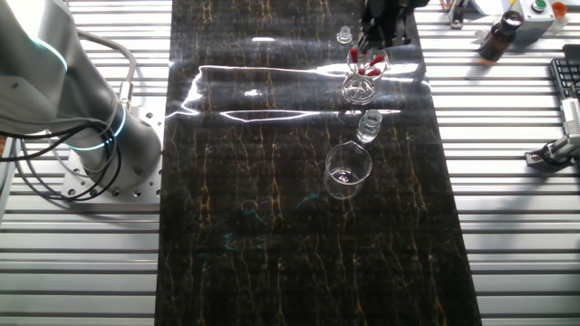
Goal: Transfer liquid using a dropper
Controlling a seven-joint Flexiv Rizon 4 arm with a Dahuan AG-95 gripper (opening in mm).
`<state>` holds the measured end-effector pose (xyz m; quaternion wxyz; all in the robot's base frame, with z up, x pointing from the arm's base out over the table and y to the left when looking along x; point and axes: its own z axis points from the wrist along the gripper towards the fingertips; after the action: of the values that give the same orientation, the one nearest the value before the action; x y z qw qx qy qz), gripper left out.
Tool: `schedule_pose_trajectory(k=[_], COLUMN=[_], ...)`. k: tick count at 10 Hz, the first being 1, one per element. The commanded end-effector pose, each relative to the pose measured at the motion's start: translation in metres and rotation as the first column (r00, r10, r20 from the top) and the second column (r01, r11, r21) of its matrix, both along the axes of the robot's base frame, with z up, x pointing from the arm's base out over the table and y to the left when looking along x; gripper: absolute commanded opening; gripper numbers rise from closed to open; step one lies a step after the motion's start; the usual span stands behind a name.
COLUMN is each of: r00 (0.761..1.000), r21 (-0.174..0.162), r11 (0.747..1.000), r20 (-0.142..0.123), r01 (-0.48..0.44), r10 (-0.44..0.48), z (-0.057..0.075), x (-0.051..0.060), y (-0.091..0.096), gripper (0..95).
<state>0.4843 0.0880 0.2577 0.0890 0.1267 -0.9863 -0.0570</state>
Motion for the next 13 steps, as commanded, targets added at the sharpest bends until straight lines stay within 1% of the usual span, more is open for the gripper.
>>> schedule_pose_trajectory(k=[1, 4, 8, 10, 13], r00=[1.0, 1.0, 1.0, 0.999, 0.999], r21=[-0.001, -0.004, -0.006, -0.008, -0.008], r11=[1.0, 1.0, 1.0, 0.999, 0.999], r20=[-0.004, -0.007, -0.007, -0.005, -0.005], r01=[-0.003, -0.009, -0.025, -0.034, -0.047], r10=[0.003, 0.009, 0.025, 0.034, 0.047], z=[0.004, 0.002, -0.006, -0.01, -0.011], x=[0.002, 0.008, 0.018, 0.021, 0.023], y=[-0.003, -0.008, -0.019, -0.024, -0.031], gripper=[0.0, 0.0, 0.0, 0.0, 0.0])
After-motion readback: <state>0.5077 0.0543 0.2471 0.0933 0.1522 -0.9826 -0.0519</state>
